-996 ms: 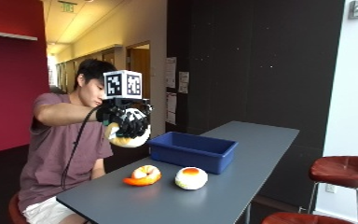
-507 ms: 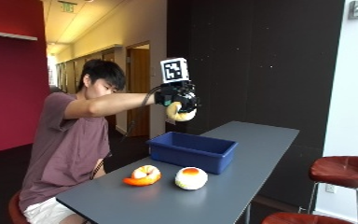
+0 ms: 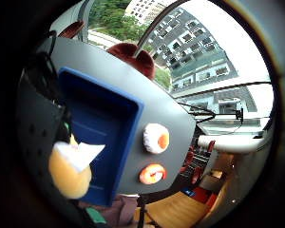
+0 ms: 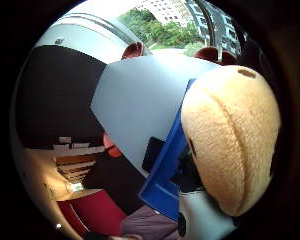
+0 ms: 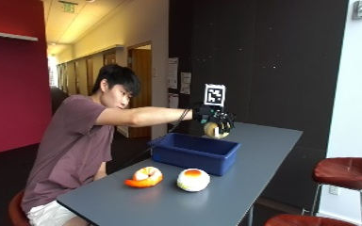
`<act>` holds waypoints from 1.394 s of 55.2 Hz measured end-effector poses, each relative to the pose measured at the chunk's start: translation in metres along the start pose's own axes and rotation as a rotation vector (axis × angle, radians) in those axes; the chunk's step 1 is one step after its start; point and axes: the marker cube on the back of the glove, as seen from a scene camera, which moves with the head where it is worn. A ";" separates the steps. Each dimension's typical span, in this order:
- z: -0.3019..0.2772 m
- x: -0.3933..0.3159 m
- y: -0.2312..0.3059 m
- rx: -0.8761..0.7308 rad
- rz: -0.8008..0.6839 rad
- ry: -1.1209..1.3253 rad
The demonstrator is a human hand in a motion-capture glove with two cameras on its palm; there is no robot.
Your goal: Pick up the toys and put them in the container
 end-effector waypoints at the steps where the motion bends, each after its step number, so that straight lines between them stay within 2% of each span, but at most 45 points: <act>1: 0.002 0.000 0.000 -0.029 -0.012 -0.004; 5: 0.002 -0.011 0.000 -0.102 -0.065 -0.123; 9: 0.000 -0.012 0.000 -0.097 -0.076 -0.143; 12: 0.000 0.003 0.001 -0.086 -0.014 -0.084; 16: -0.007 0.014 0.006 -0.075 -0.035 -0.138; 20: -0.014 0.032 0.012 -0.080 0.056 -0.112; 29: -0.037 0.086 0.044 -0.013 0.068 -0.187; 33: -0.036 0.126 0.068 0.007 -0.086 -0.128; 35: -0.034 0.138 0.076 0.006 -0.107 -0.116; 40: -0.027 0.168 0.089 -0.036 0.151 -0.176; 42: -0.022 0.176 0.094 -0.050 0.197 -0.201; 48: 0.009 0.220 0.107 -0.093 0.301 -0.183; 61: 0.098 0.251 0.114 -0.197 0.341 -0.201; 77: 0.196 0.207 0.109 -0.328 0.210 -0.306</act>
